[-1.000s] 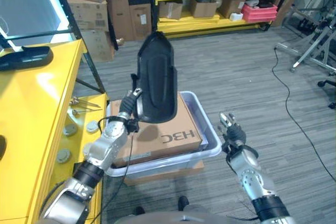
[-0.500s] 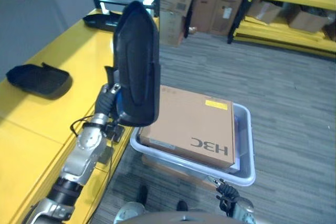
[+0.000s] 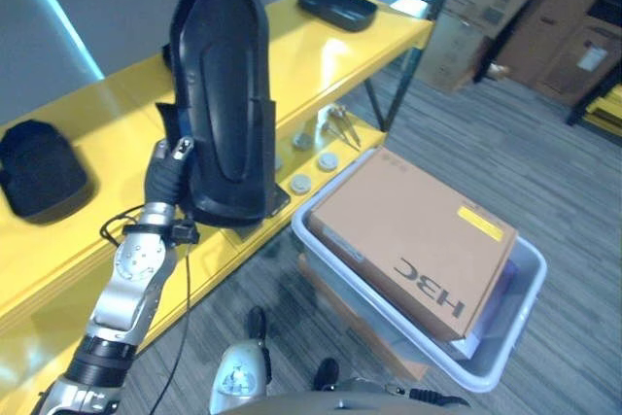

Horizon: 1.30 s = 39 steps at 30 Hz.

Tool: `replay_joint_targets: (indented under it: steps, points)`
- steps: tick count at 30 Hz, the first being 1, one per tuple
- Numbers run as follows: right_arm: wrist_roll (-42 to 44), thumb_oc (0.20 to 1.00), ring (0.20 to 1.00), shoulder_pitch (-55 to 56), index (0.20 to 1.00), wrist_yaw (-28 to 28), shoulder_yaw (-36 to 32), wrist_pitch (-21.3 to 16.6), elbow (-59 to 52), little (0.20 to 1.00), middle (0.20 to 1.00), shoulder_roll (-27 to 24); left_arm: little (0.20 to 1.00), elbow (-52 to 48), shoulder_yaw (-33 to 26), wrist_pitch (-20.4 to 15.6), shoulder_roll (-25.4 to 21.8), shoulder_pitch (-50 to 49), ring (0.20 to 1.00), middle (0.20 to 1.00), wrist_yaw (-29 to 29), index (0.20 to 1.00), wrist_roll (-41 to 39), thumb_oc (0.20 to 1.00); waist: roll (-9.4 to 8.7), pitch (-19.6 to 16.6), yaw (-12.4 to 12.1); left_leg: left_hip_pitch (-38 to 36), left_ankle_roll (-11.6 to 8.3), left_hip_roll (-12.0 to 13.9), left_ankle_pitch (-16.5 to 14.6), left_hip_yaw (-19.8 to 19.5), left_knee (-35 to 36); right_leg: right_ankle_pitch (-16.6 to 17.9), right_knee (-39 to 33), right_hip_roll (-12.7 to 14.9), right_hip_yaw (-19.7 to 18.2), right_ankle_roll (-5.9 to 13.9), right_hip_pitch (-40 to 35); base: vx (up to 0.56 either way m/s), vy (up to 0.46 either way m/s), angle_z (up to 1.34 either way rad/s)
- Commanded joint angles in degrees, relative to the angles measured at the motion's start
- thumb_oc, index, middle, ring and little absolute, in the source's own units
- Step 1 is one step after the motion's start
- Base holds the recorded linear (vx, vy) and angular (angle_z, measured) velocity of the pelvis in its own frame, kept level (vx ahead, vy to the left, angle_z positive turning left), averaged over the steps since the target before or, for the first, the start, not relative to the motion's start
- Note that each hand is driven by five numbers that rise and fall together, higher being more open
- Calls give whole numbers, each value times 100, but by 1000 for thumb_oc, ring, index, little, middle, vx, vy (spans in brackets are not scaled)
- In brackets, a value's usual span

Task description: Move parts from the plastic box to the shelf.

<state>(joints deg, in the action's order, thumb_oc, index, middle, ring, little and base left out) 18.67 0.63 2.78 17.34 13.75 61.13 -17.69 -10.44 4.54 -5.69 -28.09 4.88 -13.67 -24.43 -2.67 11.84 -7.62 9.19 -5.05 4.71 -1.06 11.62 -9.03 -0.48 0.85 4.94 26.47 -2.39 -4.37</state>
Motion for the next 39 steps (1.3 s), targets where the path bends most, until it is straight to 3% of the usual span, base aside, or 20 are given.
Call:
replay_joint_targets:
  steps: [1, 2, 4, 8, 12, 14, 16, 17, 18, 19, 20, 22, 26, 28, 33, 39]
  points:
    - [-260, 1000, 1000, 124, 1000, 86, 19, 42, -52, 1000, 1000, -3, 200, -350, -691, -260, -20, 63, 200, 200, -309, 200, 205, 200, 106, -271, 72, -2, 109, -39, 291, 128, 131, -11, -234, -265, -617, 713, -54, -13, 166, 138]
    - [-357, 1000, 1000, 114, 1000, 31, 11, 12, 106, 1000, 1000, 15, 200, -304, -791, -240, -40, -18, 200, 200, -272, 200, 169, 200, 150, -329, 43, -285, 147, -71, 211, 363, 320, -16, -257, -224, -400, 735, -92, 21, 204, 161]
    - [-451, 1000, 1000, 106, 1000, -17, -27, 126, 228, 1000, 1000, 5, 200, -244, -843, -198, -83, -126, 200, 200, -246, 200, 111, 200, 241, -437, 4, -655, 165, -192, 334, 530, 909, -3, -250, -171, -172, 814, -156, 91, 308, 145]
    - [-713, 1000, 1000, -4, 1000, 87, -23, 237, 324, 1000, 1000, 10, 200, -254, -900, -152, -153, -282, 200, 200, -235, 200, 114, 200, 275, -489, -156, -839, 254, -420, 317, 199, 1160, -25, -131, -112, -211, 878, -138, 92, 201, 130]
    - [-911, 1000, 1000, -134, 1000, 111, 19, 231, 432, 1000, 1000, 56, 200, -303, -1061, -117, -225, -531, 200, 200, -7, 200, 51, 200, 323, -497, -400, -939, 458, -634, 339, -61, 1250, 7, 218, 131, -134, 976, -12, 90, 256, 44]
    - [-586, 1000, 1000, -222, 1000, -3, 73, 109, 415, 1000, 1000, 151, 200, -237, -1030, -159, -344, -499, 200, 200, 81, 200, -8, 200, 340, -470, -494, -965, 621, -754, 125, -216, 1140, -243, 801, 427, -294, 1121, 77, 118, 283, 13]
    - [-468, 1000, 1000, -228, 1000, -62, 43, 84, 394, 1000, 1000, 178, 200, -161, -917, -227, -371, -410, 200, 200, 83, 200, 4, 200, 358, -413, -435, -949, 749, -831, 61, -251, 1083, -117, 1326, 599, -480, 1158, 265, -7, 169, 2]
    - [-465, 1000, 1000, -234, 1000, -66, 37, 83, 392, 1000, 1000, 177, 200, -155, -913, -234, -371, -396, 200, 200, 82, 200, 3, 200, 377, -400, -441, -865, 787, -807, 159, -164, 1044, -19, 1324, 602, -397, 1095, 321, -31, 168, 14]
    - [-404, 1000, 1000, -213, 1000, -85, -1, 84, 363, 1000, 1000, 178, 200, -138, -828, -241, -377, -334, 200, 200, 88, 200, 17, 200, 392, -354, -354, -864, 869, -869, 122, -241, 1018, 74, 1655, 620, -607, 1103, 476, -15, 138, 19]
    - [-354, 1000, 1000, -183, 1000, -101, -61, 85, 370, 1000, 1000, 187, 200, -107, -715, -249, -375, -261, 200, 200, 81, 200, 33, 200, 397, -295, -208, -898, 944, -946, 104, -404, 1027, 138, 1949, 475, -966, 1105, 662, 130, 170, 40]
    - [-346, 1000, 1000, -114, 1000, -99, -170, 83, 383, 1000, 1000, 170, 200, -46, -423, -218, -366, -25, 200, 200, 1, 200, -6, 200, 398, -160, 173, -1001, 1019, -1093, 115, -847, 1096, 200, 2282, -67, -1685, 1093, 1086, 105, 91, 106]
    - [-369, 1000, 1000, -78, 1000, -59, -208, -12, 458, 1000, 1000, 150, 200, 3, -240, -184, -308, 146, 200, 200, -76, 200, 6, 200, 374, -127, 332, -1024, 1012, -1158, 128, -1027, 1126, 323, 2100, -280, -1909, 1107, 1281, 76, 0, 166]
    - [-407, 1000, 1000, 11, 1000, -13, -269, -118, 628, 1000, 1000, 108, 200, 7, 88, -102, -106, 321, 200, 200, -179, 200, 186, 200, 199, -98, 632, -1209, 949, -1351, 80, -1427, 1150, 752, 1076, -675, -2338, 1130, 1458, 121, -77, 80]
    - [-523, 1000, 1000, 25, 1000, -33, -307, -119, 693, 1000, 1000, 131, 200, -29, 120, -45, -51, 307, 200, 200, -238, 200, 239, 200, 167, -121, 661, -1265, 959, -1338, 48, -1455, 1176, 936, 1112, -684, -2337, 1157, 1614, 108, -61, 80]
    - [-502, 1000, 1000, 49, 1000, -51, -323, -142, 740, 1000, 1000, 32, 200, -72, 175, 26, -16, 273, 200, 200, -269, 200, 228, 200, 75, -272, 626, -1262, 928, -1305, 98, -1495, 1214, 692, 562, -803, -2369, 987, 1225, 96, -103, 38]
    - [-679, 1000, 1000, 87, 1000, 74, -327, 33, 602, 1000, 1000, -23, 200, -36, 76, 139, -36, 128, 200, 200, -308, 200, 234, 200, -47, -424, 611, -1202, 891, -1163, -106, -1117, 899, 522, 74, -859, -2474, 875, 745, 119, -116, -3]
